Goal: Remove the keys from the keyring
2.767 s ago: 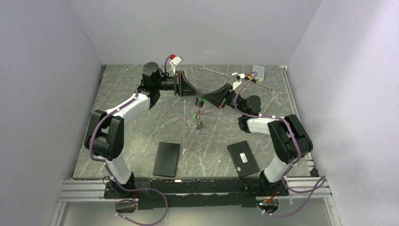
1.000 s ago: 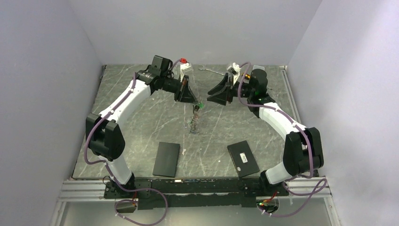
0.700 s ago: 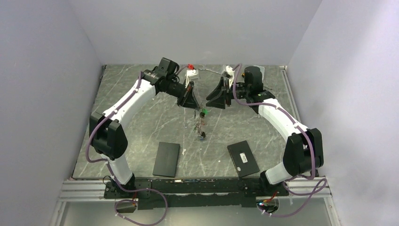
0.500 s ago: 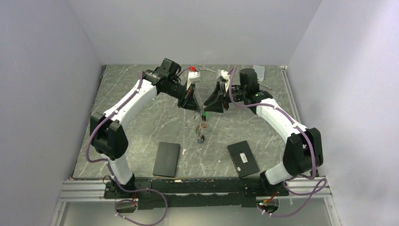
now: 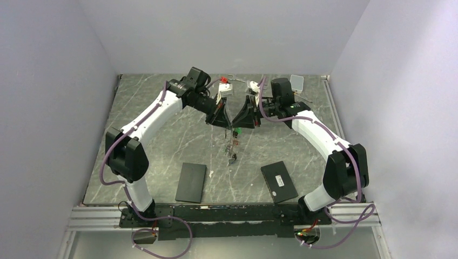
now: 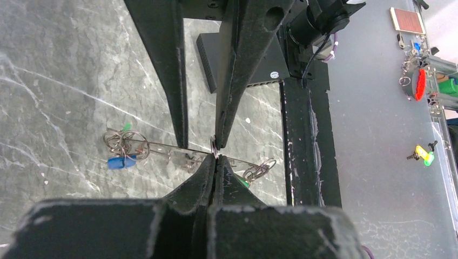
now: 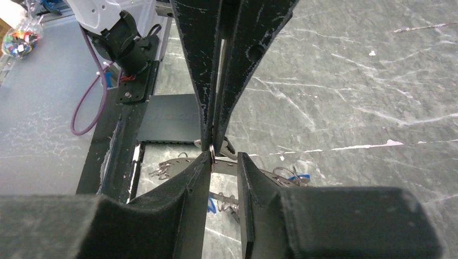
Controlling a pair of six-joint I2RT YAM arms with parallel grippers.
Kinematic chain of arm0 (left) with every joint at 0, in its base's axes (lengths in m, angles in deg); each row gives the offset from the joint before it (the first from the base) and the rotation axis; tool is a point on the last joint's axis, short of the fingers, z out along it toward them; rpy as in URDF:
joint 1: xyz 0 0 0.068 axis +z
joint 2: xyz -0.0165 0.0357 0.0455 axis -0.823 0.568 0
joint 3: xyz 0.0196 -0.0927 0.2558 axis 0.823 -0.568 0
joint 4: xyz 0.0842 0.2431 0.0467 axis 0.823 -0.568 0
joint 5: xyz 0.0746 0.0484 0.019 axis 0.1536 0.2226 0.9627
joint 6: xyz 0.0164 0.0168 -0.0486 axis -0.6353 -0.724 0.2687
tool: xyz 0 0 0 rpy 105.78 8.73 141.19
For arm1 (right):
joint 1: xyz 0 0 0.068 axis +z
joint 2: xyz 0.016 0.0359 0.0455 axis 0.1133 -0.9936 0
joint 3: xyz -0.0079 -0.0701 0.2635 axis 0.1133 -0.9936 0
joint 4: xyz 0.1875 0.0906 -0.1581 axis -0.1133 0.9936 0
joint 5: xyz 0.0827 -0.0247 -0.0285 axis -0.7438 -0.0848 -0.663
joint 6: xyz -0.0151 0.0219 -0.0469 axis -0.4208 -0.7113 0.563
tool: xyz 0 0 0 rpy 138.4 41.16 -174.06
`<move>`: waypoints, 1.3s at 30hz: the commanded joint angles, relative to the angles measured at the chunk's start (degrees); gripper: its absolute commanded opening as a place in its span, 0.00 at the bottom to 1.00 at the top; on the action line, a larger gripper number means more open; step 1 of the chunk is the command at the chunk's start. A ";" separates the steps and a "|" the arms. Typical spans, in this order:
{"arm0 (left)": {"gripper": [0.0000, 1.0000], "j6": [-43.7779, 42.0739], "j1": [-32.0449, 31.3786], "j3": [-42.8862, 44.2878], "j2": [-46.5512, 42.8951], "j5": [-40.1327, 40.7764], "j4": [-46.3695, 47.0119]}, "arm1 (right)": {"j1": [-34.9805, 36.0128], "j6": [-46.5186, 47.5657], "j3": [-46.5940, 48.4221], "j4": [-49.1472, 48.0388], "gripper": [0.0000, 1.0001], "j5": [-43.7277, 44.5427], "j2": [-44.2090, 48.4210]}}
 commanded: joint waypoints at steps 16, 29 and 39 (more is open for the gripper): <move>0.00 -0.92 -0.70 3.25 -0.28 -1.74 -0.15 | 2.14 7.33 4.59 7.23 0.00 4.26 -0.83; 0.31 5.49 3.98 -0.82 -1.88 -1.29 7.11 | -0.90 -17.82 -1.74 -20.57 0.00 4.81 1.71; 0.33 9.10 6.74 -3.37 -3.07 -3.08 11.90 | -3.22 -24.60 -5.04 -28.19 0.00 4.17 1.96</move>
